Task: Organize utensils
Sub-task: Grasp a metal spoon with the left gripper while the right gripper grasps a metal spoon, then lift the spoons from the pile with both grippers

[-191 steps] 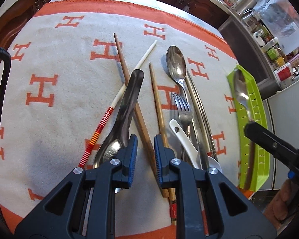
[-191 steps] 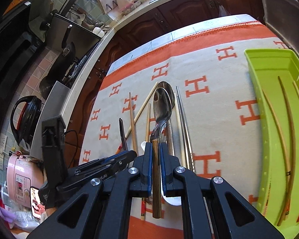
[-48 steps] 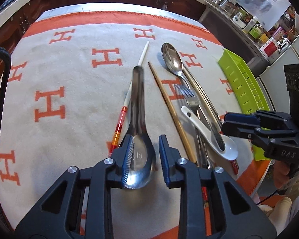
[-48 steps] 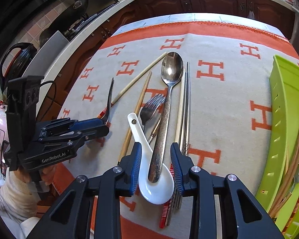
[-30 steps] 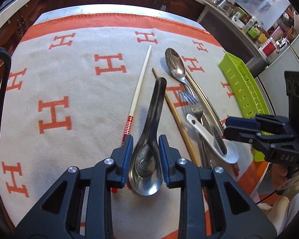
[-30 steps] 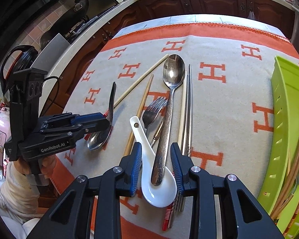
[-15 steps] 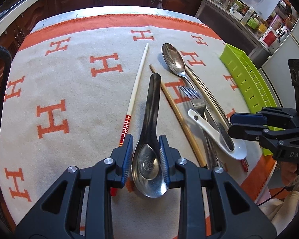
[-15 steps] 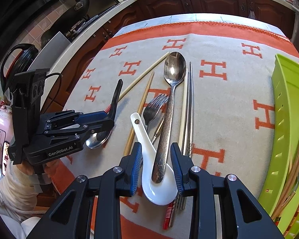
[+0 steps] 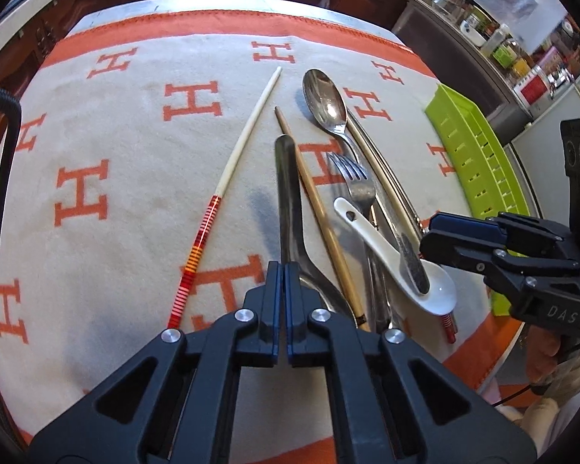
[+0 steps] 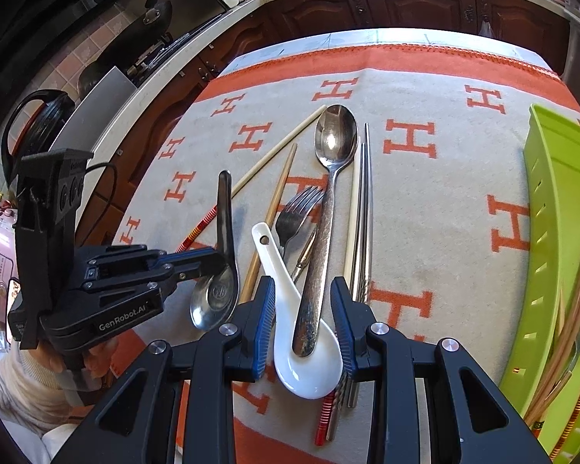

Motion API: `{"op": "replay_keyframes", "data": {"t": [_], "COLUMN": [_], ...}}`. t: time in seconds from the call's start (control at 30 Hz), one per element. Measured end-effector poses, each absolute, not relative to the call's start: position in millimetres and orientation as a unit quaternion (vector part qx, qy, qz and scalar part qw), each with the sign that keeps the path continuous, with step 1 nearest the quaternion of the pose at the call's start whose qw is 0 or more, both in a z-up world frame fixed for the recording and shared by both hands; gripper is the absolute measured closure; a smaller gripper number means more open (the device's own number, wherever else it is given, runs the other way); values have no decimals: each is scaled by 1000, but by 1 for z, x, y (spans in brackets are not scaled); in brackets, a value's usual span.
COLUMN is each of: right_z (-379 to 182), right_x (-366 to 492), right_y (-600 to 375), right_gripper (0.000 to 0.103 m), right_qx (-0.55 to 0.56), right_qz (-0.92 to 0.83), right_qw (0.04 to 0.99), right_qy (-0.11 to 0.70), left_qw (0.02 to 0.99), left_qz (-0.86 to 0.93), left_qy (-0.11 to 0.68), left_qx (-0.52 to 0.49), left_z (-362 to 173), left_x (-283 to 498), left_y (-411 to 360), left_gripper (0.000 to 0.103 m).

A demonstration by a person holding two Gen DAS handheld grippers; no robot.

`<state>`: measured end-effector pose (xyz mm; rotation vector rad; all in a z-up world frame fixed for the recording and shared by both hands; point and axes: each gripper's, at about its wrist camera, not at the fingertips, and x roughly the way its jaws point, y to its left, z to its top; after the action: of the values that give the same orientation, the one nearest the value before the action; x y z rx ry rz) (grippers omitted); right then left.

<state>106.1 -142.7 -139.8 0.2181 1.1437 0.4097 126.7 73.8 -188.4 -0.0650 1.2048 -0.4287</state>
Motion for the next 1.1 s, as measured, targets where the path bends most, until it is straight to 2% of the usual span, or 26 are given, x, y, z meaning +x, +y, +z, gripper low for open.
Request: {"op": "replay_keyframes", "data": {"t": [0.17,0.33,0.57,0.73,0.93,1.1], "right_z": [-139,-151,-172,-181,-162,-158], "right_x": [116,135,162,168,153,147], "right_y": [-149,-151,-151,-155,-140,-123], "right_gripper": [74,83,86,94,101,101], "right_qx": [120,147,177,195,120,74], "right_qz": [192,202,200,205,180,175], "right_qw": [815,802,782,776,819,826], "right_qy": [533,543,563,564,532,531], "left_qw": [801,797,799,794,795,794], "left_qz": [-189,-195,-204,-206,-208,-207], "left_qy": [565,566,559,563,561,562], "left_qx": [-56,-72,-87,-96,-101,-104], "left_z": [-181,-173,-161,-162,-161,-160], "left_x": [121,111,103,103,105,103], "left_y": [83,89,96,97,95,95], "left_gripper": [103,103,103,103,103,103]}}
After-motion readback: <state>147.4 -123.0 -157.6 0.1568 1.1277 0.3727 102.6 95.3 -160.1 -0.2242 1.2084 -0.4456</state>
